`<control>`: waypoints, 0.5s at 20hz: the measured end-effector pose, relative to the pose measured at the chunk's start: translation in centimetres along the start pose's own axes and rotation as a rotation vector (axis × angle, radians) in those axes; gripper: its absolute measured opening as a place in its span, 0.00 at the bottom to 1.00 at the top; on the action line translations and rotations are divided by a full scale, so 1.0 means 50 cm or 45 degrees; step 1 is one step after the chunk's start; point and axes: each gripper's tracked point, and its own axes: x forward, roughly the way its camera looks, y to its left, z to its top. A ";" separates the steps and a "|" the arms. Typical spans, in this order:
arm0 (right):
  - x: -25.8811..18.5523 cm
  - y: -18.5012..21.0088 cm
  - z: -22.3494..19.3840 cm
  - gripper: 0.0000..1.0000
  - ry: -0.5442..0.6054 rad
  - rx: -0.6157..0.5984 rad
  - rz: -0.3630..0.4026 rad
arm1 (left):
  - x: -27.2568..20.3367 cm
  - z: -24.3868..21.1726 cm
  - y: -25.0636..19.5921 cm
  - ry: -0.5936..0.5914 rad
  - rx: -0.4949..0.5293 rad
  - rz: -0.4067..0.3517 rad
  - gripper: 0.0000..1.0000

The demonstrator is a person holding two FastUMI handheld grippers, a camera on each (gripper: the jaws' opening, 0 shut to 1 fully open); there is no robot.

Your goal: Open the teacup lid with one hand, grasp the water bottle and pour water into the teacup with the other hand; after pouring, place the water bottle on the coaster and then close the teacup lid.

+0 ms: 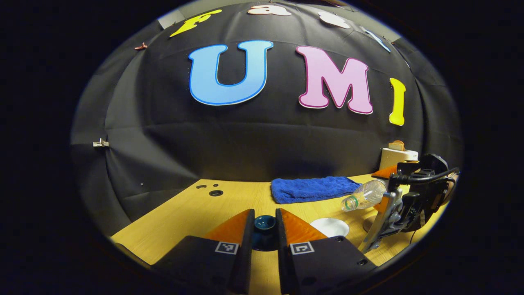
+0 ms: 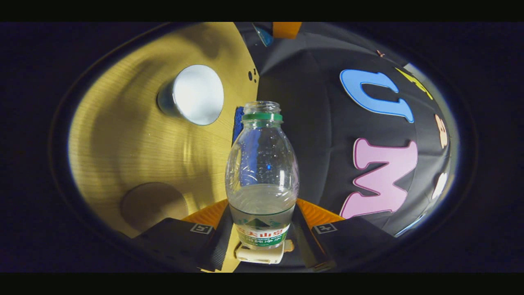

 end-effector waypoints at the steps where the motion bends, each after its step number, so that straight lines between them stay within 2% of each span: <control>1: 0.001 -0.005 -0.002 0.74 -0.004 -0.020 -0.011 | 0.000 0.002 0.001 -0.001 -0.003 0.000 0.31; 2: 0.000 -0.010 -0.002 0.71 -0.009 -0.045 -0.023 | 0.001 -0.001 -0.001 -0.002 -0.006 -0.004 0.28; 3: 0.003 -0.014 0.000 0.73 -0.016 -0.072 -0.030 | 0.001 0.000 0.000 -0.002 -0.004 -0.004 0.31; 5: 0.009 -0.020 0.004 0.74 -0.034 -0.113 -0.033 | 0.000 0.000 0.003 -0.002 0.001 -0.001 0.31; 6: 0.011 -0.021 0.006 0.74 -0.040 -0.133 -0.037 | 0.001 -0.001 0.002 -0.003 -0.002 -0.001 0.28; 8: 0.017 -0.023 0.007 0.73 -0.048 -0.159 -0.037 | 0.000 0.000 0.001 -0.004 -0.004 -0.002 0.28; 9: 0.019 -0.022 0.007 0.74 -0.047 -0.163 -0.033 | -0.002 0.002 0.001 -0.005 -0.005 -0.002 0.31; 10: 0.021 -0.021 0.006 0.73 -0.046 -0.170 -0.031 | -0.003 0.003 0.001 -0.007 -0.004 0.000 0.28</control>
